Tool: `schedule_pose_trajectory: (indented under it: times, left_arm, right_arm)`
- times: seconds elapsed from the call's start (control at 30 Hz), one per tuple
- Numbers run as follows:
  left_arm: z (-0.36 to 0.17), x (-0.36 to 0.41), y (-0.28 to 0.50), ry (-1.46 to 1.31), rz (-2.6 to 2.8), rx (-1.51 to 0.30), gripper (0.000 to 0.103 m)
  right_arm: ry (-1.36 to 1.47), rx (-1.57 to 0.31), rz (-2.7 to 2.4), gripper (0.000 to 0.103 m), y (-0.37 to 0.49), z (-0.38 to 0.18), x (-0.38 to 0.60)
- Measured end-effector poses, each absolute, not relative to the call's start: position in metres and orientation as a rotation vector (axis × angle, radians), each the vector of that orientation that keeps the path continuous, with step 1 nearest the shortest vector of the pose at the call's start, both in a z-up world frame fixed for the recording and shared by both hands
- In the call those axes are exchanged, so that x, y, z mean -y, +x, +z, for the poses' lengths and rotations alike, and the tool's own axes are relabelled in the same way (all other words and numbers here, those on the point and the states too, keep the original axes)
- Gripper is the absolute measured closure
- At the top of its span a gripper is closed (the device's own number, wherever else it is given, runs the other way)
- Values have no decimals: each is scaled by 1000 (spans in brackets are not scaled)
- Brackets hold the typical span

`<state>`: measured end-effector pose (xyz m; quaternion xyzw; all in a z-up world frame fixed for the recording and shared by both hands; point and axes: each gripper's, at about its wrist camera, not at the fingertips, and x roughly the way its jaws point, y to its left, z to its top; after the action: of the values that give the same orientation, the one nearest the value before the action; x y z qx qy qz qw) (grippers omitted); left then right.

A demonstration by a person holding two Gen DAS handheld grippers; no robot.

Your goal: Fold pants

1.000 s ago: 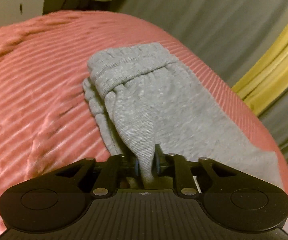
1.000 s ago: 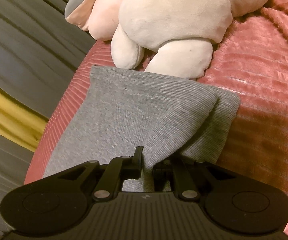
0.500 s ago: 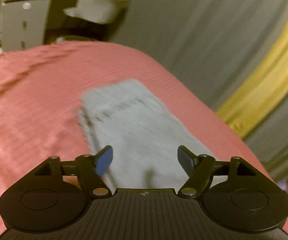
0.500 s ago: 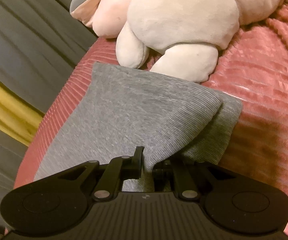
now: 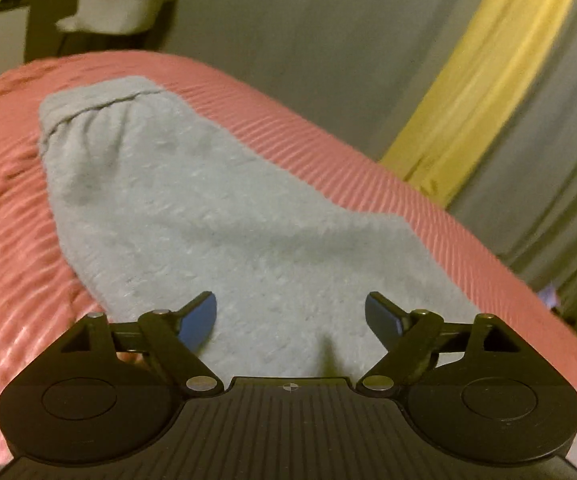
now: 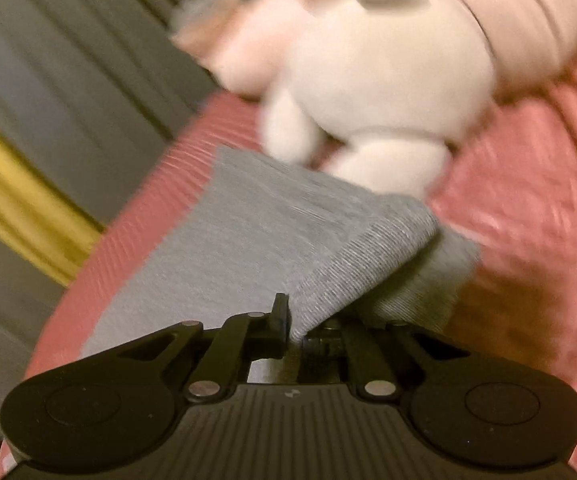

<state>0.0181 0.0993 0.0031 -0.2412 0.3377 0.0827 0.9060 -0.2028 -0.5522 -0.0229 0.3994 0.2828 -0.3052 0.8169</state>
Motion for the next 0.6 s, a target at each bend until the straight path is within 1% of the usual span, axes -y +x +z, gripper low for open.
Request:
schedule_pose_trajectory:
  times: [0.13,0.17,0.23,0.3,0.33,0.4,0.47,0.53,0.6]
  left_arm:
    - [0,-109,19,-539,228,-745,17]
    - [0,-108,18,-538,230,-749,17]
    - [1,-106,19,-521,227,-767,17]
    - [1,-102,19,-504,220,-775,17]
    - [2,-101,18,-499,220,-773,17]
    - [1,-102,19,-493,223,-769,17]
    - [0,-102,19,-492,226,-777,17]
    - [-2,-101,22,-488,231,-799,17]
    - [-3,-100,24,-482,233,-815,17]
  right_arm:
    - [805,-495,-642,98,-223,5,547]
    - [780,-498,-657,98,-225,6,548]
    - [722,-562,-697,98,-223,-2,552]
    - [744,-674,-710,98,-221,-21,560]
    - [771,-699,-717,98,-222,-27,562]
    - [775,-665,-716,98,-229,-21,560]
    - [694,-627,-696,98,-232,-6,548]
    - [596,-652,-720,98,-226,2,539]
    - [525,-739,-820,88,-220,-3,541]
